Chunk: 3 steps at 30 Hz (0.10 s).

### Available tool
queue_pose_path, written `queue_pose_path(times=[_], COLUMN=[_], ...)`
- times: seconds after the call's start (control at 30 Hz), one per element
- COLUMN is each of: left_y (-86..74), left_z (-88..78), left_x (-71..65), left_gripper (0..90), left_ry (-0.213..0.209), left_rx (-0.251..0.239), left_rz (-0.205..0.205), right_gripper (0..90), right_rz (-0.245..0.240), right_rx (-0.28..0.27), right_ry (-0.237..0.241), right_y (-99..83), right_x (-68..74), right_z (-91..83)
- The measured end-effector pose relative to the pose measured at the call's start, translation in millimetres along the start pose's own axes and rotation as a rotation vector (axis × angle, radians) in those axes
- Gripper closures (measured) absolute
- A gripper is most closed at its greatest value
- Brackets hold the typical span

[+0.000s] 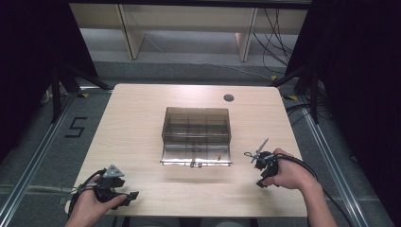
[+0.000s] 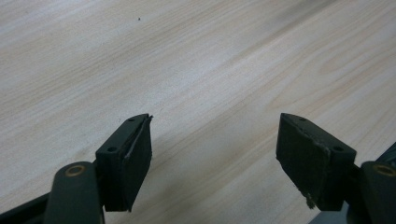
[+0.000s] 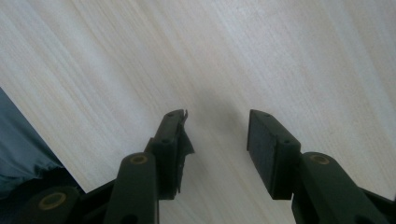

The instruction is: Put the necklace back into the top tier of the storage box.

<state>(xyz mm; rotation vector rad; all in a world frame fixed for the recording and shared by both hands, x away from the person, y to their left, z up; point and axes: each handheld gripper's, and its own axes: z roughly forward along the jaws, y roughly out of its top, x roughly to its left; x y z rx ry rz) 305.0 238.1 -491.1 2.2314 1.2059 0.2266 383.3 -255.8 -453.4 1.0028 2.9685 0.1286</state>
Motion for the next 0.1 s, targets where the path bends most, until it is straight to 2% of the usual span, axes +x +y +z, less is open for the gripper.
queue_pose_path(times=[0.03, 0.1], left_y=[0.0, 0.0], left_z=[0.1, 0.4], left_x=[0.1, 0.4], left_gripper=[26.6, 26.7], left_ry=[0.000, 0.001], left_rx=[-0.002, -0.011], left_rz=[0.000, -0.004], right_gripper=[56.8, 56.8], right_rz=[-0.029, -0.046], right_rx=[0.002, -0.021], right_ry=[-0.021, -0.004], right_y=[-0.5, -1.6], right_x=[-2.4, -4.3], right_z=[-0.1, -0.7])
